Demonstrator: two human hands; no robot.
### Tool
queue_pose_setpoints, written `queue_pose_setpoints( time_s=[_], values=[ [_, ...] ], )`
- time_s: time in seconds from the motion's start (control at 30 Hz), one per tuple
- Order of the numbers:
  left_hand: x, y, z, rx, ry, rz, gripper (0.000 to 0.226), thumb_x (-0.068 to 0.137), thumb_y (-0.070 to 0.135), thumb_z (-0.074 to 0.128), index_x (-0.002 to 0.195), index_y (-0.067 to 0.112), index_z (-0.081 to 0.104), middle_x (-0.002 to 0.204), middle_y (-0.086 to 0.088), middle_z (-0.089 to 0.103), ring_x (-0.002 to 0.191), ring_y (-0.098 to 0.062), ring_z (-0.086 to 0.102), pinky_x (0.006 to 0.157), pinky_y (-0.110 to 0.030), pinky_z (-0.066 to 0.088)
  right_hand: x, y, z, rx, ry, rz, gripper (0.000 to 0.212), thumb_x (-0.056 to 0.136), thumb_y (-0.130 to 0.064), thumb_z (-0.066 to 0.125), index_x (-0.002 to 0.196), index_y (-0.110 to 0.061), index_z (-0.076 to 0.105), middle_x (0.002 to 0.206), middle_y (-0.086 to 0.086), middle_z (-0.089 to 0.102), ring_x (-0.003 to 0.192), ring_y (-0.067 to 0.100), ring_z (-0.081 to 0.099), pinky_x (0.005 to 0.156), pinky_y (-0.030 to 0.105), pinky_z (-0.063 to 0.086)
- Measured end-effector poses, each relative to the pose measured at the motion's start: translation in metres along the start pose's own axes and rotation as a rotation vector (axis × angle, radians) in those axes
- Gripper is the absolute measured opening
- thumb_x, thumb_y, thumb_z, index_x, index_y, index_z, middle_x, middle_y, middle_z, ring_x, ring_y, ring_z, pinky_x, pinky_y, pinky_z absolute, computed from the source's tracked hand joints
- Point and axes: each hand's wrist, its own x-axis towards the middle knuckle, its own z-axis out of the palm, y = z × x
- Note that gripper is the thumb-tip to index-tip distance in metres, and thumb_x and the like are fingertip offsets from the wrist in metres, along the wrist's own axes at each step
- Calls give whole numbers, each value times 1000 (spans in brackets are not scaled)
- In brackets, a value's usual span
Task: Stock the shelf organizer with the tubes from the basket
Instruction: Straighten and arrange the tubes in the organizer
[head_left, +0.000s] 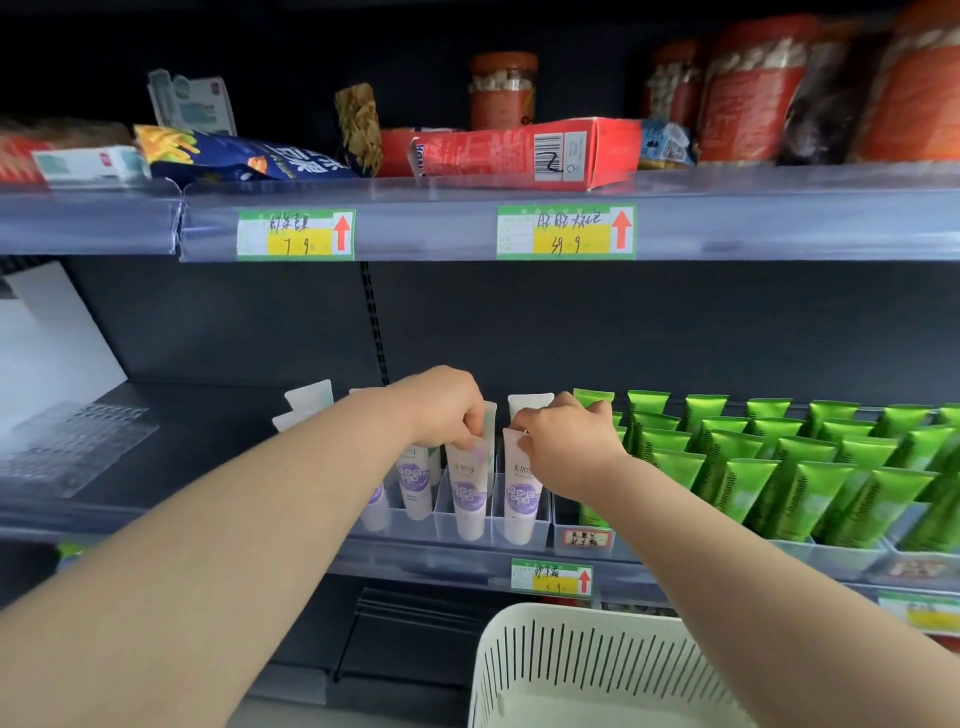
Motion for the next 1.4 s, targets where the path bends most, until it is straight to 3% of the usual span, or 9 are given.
queue_pose_setpoints(
  time_s=[0.1, 0.23, 0.4, 0.63, 0.8, 0.97, 1.13, 1.27, 1.4],
  values=[
    [0, -1, 4, 30, 20, -9, 11, 85, 17, 67, 80, 7, 69, 75, 0, 54, 65, -17, 45, 59, -28, 40, -1, 0, -1, -25, -6, -8, 30, 93, -15, 46, 121, -25, 52, 108, 4, 59, 119, 24, 39, 88, 45, 30],
    [-3, -3, 5, 55, 22, -4, 13, 86, 17, 64, 73, 17, 62, 76, -1, 48, 66, -16, 41, 57, -28, 37, -2, -2, -2, -23, -25, 6, 33, 94, -16, 45, 125, -25, 50, 111, 5, 59, 121, 25, 39, 87, 44, 30],
    [-13, -7, -2, -48, 117, -9, 10, 85, 14, 68, 92, 15, 75, 90, 7, 68, 82, -14, 62, 76, -33, 54, 0, -11, -5, 34, -27, -4, 34, 96, -21, 41, 130, -24, 46, 116, 5, 59, 120, 25, 39, 87, 44, 32],
    [-39, -36, -21, -35, 249, -118, 16, 87, 23, 69, 101, 17, 73, 99, 8, 66, 92, -12, 61, 83, -33, 53, 14, -41, -11, 191, 125, -119, 33, 98, -26, 42, 130, -25, 49, 128, -1, 57, 120, 23, 44, 93, 43, 35],
    [-53, -68, -27, 33, 149, -182, 32, 78, 28, 77, 106, 15, 69, 102, 3, 64, 98, -18, 62, 86, -37, 53, 31, -76, -10, 195, 93, -200, 39, 98, -32, 45, 136, -23, 45, 133, -1, 53, 124, 22, 44, 97, 42, 35],
    [-56, -92, -16, 67, 60, -154, 19, 82, 23, 75, 101, 22, 72, 85, 17, 57, 89, -10, 59, 83, -31, 53, 47, -94, -2, 150, 53, -221, 29, 99, -27, 42, 123, -22, 55, 118, 2, 62, 108, 25, 55, 87, 36, 38],
    [-52, -99, -5, 42, 58, -156, 16, 91, 22, 63, 103, 24, 74, 94, 12, 62, 94, -13, 59, 85, -35, 52, 56, -99, 8, 185, 13, -200, 29, 100, -27, 40, 111, -23, 65, 107, 1, 68, 96, 24, 60, 77, 30, 40],
    [-48, -103, 6, 48, 64, -155, 15, 94, 22, 58, 96, 23, 73, 74, 14, 52, 85, -18, 56, 68, -29, 44, 58, -100, 12, 189, -1, -177, 26, 99, -20, 41, 105, -18, 66, 101, 4, 67, 93, 25, 59, 73, 29, 37],
    [-47, -109, 10, 101, 92, -174, 19, 93, 18, 55, 79, 24, 66, 73, 7, 50, 85, -23, 58, 63, -28, 38, 54, -101, 14, 160, 25, -174, 24, 97, -17, 42, 100, -18, 66, 96, 3, 67, 81, 23, 52, 72, 30, 32]
  ],
)
